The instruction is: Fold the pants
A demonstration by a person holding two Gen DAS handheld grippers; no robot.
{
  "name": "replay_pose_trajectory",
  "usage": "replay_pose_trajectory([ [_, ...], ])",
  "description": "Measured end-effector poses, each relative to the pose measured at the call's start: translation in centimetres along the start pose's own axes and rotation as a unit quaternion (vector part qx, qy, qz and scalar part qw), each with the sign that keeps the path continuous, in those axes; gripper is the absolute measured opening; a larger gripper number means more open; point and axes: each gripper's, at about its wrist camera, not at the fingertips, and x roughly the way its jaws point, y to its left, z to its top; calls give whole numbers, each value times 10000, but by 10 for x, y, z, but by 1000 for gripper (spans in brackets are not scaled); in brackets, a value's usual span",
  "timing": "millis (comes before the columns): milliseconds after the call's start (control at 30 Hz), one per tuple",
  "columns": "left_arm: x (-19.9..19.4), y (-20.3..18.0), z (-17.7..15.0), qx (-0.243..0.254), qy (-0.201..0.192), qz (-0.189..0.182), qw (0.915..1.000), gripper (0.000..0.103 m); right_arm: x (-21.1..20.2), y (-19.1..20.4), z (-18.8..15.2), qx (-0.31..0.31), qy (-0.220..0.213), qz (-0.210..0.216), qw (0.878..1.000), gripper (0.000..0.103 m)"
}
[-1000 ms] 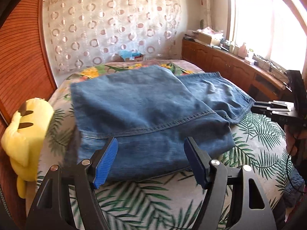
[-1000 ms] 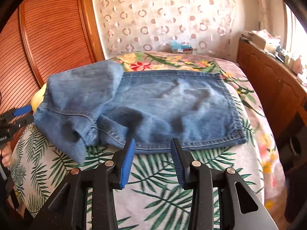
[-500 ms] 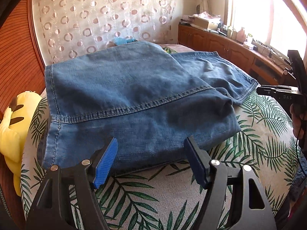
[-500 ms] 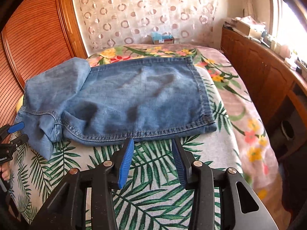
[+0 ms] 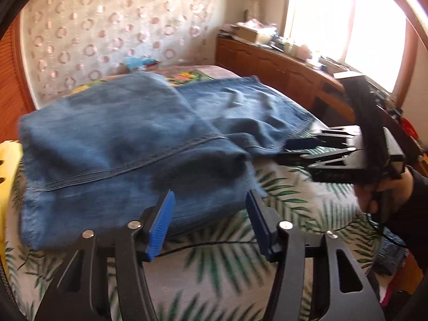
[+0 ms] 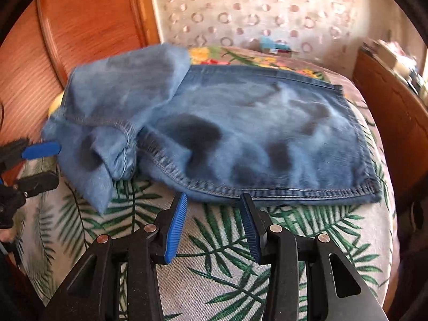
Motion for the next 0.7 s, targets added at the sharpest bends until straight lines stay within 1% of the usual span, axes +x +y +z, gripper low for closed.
replay_pose_trajectory([
  [167, 23, -8, 4, 10, 358, -261, 9990, 55, 3, -4, 6, -50, -54, -53, 10000, 42],
  [200, 26, -10, 2, 21, 406, -271, 9988, 55, 5, 1, 7, -77, -72, -104, 9999, 42],
  [333, 39, -15, 5, 117, 537, -33, 9985, 53, 9, 4, 7, -95, -171, -216, 9996, 42],
  [367, 39, -17, 5, 183, 530, 53, 9984, 39, 10, 6, 7, -87, -198, -226, 9995, 42],
  [400, 40, -18, 5, 245, 541, 168, 9981, 30, 11, 8, 7, -83, -218, -221, 9995, 42],
  [433, 40, -17, 5, 239, 534, 219, 9980, 14, 12, 8, 8, -89, -222, -206, 9995, 42],
  [467, 38, -14, 4, 205, 522, 180, 9983, 7, 12, 7, 6, -109, -215, -196, 9995, 42],
  [533, 34, -11, 5, 174, 497, 125, 9985, 4, 13, 7, 6, -176, -192, -201, 9995, 42],
  [600, 31, -9, 5, 187, 477, 105, 9986, 3, 12, 5, 6, -205, -174, -117, 9996, 25],
  [633, 29, -9, 6, 206, 450, 121, 9987, 2, 11, 6, 6, -223, -197, -69, 9995, 12],
  [667, 26, -9, 6, 234, 413, 122, 9988, 2, 9, 7, 7, -236, -224, -52, 9995, 5],
  [700, 19, -10, 7, 250, 360, 99, 9990, 2, 6, 9, 7, -235, -256, -59, 9994, 5],
])
